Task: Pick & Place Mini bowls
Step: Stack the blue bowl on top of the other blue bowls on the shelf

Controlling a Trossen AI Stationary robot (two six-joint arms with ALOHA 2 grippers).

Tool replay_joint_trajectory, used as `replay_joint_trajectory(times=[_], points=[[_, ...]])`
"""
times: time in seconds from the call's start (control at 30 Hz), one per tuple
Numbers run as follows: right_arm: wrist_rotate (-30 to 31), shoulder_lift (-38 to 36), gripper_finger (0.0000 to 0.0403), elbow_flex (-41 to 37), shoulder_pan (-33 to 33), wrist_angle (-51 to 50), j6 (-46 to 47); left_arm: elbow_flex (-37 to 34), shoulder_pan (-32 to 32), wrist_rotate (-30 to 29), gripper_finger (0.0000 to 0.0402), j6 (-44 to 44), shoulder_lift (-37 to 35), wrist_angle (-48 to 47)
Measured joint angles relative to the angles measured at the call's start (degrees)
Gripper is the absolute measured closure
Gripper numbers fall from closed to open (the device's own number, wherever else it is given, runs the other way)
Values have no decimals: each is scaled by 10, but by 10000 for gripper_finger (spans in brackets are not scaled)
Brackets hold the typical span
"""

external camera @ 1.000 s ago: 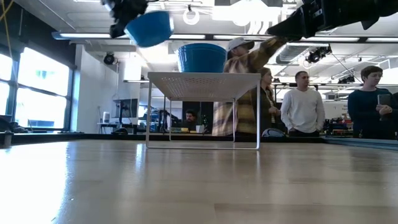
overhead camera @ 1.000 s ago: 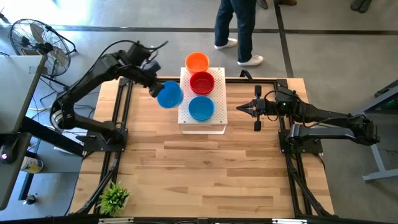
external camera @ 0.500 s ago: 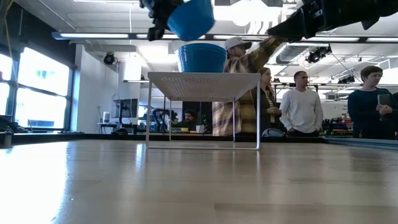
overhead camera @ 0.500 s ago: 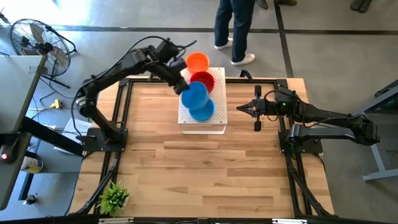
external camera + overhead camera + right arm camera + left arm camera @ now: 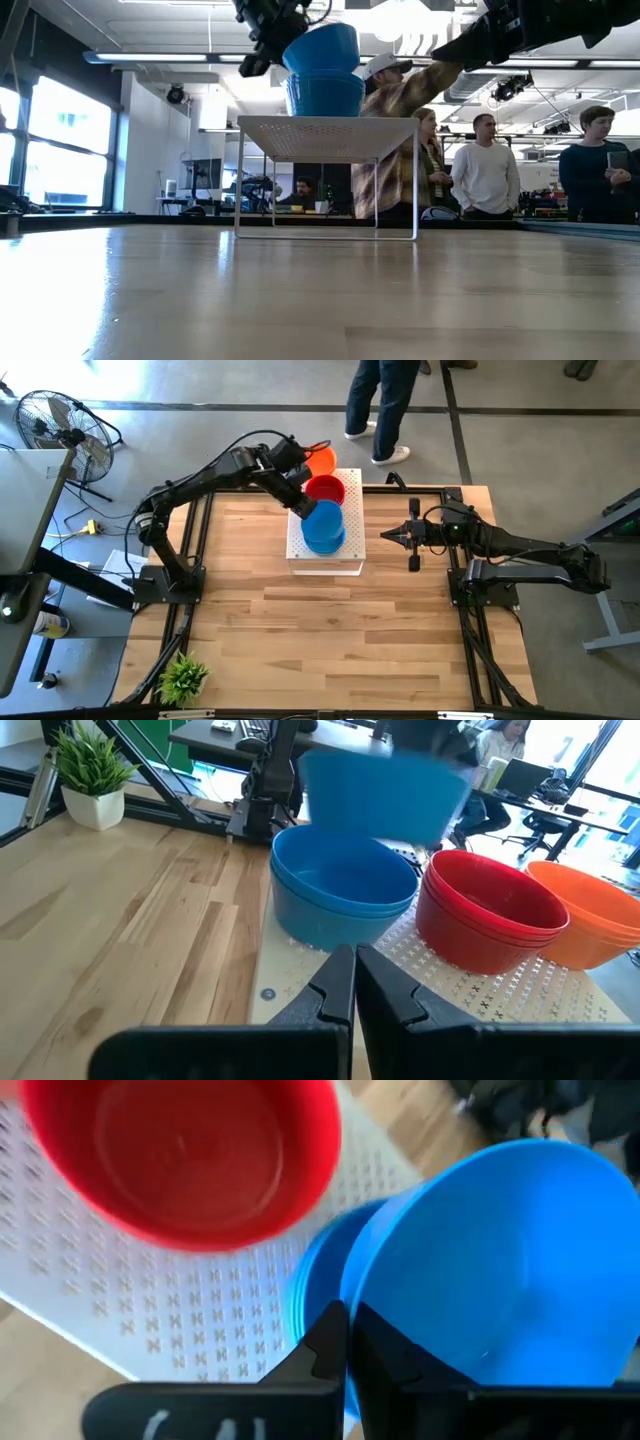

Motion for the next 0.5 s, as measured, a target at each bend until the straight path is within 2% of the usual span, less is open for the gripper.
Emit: replay_joint_trajectory(times=[0.27,0.5], points=[[0,0,401,0,0,-3,-1,2,-3,-14,397,-18,17,-8],[0,0,401,0,0,-9,-1,2,-12,-34,358,-29,24,-21]])
